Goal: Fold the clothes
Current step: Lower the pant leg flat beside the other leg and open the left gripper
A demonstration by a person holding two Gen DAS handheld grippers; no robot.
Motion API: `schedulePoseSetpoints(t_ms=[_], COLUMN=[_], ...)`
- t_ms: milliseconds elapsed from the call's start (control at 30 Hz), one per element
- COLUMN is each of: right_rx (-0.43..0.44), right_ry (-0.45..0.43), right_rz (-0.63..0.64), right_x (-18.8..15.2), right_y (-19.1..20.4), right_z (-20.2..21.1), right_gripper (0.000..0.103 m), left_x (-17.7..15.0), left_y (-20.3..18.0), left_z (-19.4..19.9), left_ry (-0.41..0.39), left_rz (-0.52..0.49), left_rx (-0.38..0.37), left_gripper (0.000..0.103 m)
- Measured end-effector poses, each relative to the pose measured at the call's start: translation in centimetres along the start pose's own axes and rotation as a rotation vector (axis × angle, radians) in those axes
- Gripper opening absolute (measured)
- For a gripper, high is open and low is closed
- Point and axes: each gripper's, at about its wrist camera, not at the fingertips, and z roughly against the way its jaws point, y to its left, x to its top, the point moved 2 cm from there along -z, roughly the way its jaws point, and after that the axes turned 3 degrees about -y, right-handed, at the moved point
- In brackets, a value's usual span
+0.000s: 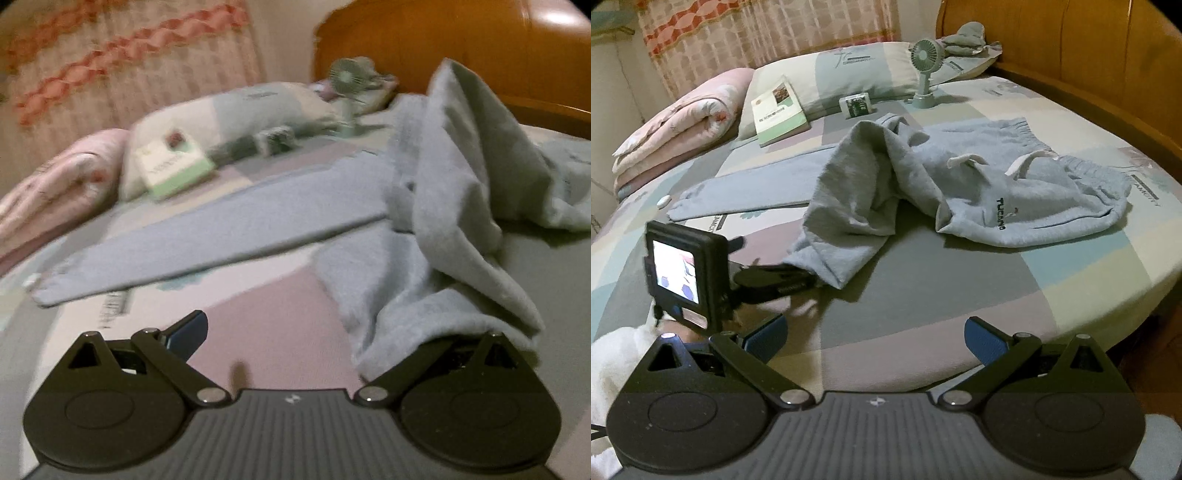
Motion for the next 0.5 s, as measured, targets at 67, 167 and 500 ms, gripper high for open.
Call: schedulePoseSetpoints(t_ms=[67, 167, 500], right_rx=[-0.002, -0.007, -0.004], right_ry=[-0.005, -0.005, -0.021], right_rz=[-0.002, 0.004, 0.046], right_x=[-0.1, -0.1, -0.1], right_y=[0.1, 0.4, 1.9], right_z=[0.2, 0.3, 0.9], right_gripper=[0.103, 0.103, 0.103], left_x=[-0.1, -0.5, -1.3], left_y=[0.7, 1.7, 6.5], left_z=[0.8, 1.6, 3.6], left_ry=[-0.019, -0.034, -0.051], left_rz=[0.014, 0.007, 0.048], left_rx=[0.048, 0.114, 0.212], left_gripper=[0.098, 0.098, 0.097])
